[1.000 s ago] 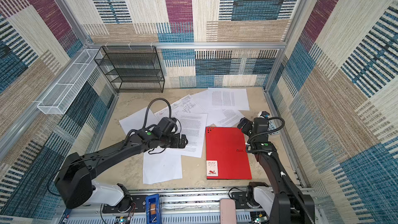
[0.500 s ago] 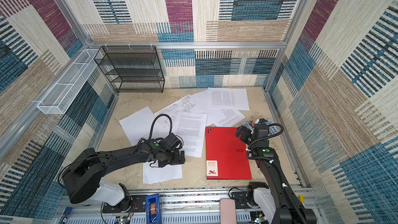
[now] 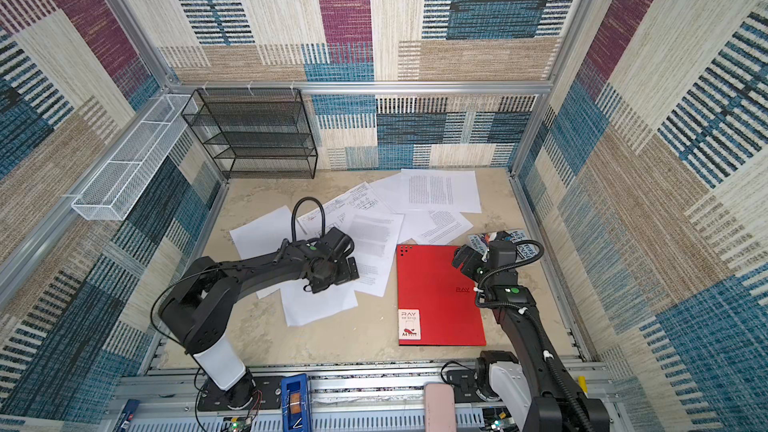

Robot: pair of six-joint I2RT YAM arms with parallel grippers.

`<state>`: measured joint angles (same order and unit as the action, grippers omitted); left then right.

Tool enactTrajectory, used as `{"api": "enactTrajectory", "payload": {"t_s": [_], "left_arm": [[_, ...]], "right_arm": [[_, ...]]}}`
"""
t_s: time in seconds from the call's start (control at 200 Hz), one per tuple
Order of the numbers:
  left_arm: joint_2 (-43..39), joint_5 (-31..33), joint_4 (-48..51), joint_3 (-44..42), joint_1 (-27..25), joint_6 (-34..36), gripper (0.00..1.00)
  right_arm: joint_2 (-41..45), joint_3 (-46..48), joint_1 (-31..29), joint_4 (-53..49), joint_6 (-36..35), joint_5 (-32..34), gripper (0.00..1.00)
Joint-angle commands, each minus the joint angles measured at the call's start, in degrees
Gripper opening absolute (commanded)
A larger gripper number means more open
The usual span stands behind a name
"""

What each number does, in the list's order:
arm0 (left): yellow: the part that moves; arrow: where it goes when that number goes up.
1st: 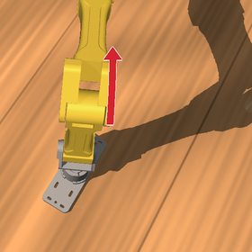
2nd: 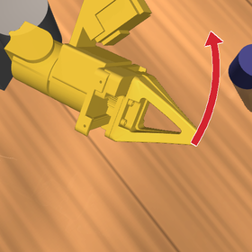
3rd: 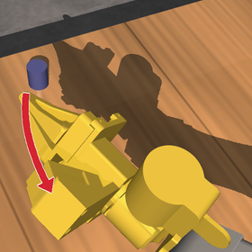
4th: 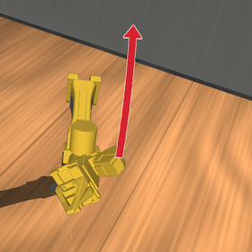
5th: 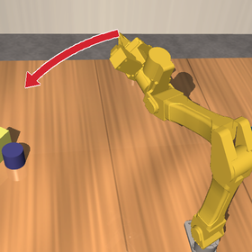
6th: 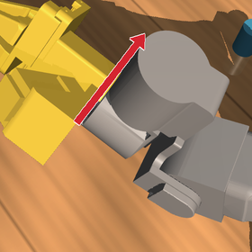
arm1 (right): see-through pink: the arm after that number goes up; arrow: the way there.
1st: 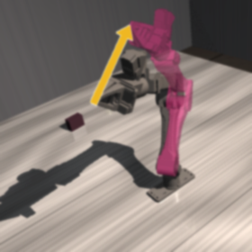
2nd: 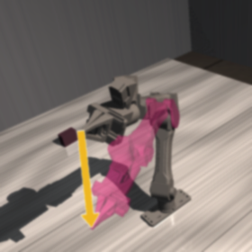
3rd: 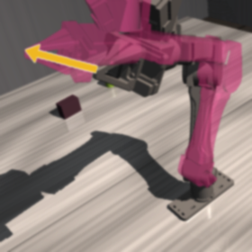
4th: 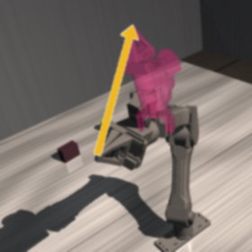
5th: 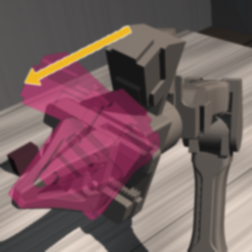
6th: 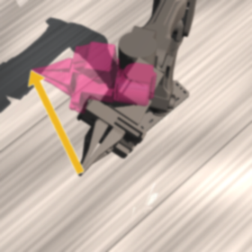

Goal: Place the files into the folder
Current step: 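Move the left gripper to the red folder's spine while the right reaches its corner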

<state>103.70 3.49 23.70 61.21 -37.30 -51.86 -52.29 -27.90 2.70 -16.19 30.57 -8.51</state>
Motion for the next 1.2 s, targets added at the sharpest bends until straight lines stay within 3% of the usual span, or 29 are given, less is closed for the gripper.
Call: {"api": "enactTrajectory", "payload": {"t_s": [0.0,0.245,0.386,0.561,0.786,1.027,1.197], "left_arm": [[8.55,0.4,-4.84,3.26,3.0,5.03,1.0],[20.9,-2.12,-1.66,20.05,9.13,10.84,1.0],[22.55,-3.44,-0.63,25.19,10.14,14.24,1.0],[11.78,-11.11,-1.71,20.5,7.92,16.16,0.99],[-1.32,-14.4,-1.39,11.58,-1.56,16.4,1.0],[1.93,-22.86,-4.37,10.5,-8.37,14.13,1.0],[6.45,-27.33,-8.71,11.32,-9.55,10.51,0.98]], "right_arm": [[-0.15,0.28,0.03,2.23,0.81,-1.45,1.0],[-0.88,0.28,0.04,1.95,0.7,-0.41,1.0],[-2.94,0.42,0.04,1.61,1.11,0.32,1.0],[-6.52,0.38,0.11,-1.65,4.3,5.08,1.0],[-10.41,2.86,0.55,1.73,5.39,4.1,1.0],[-12.3,4.09,0.57,5.29,3.99,-1.91,1.0],[-20.28,1.17,0.55,4.55,-1.86,-5.35,1.0]]}}
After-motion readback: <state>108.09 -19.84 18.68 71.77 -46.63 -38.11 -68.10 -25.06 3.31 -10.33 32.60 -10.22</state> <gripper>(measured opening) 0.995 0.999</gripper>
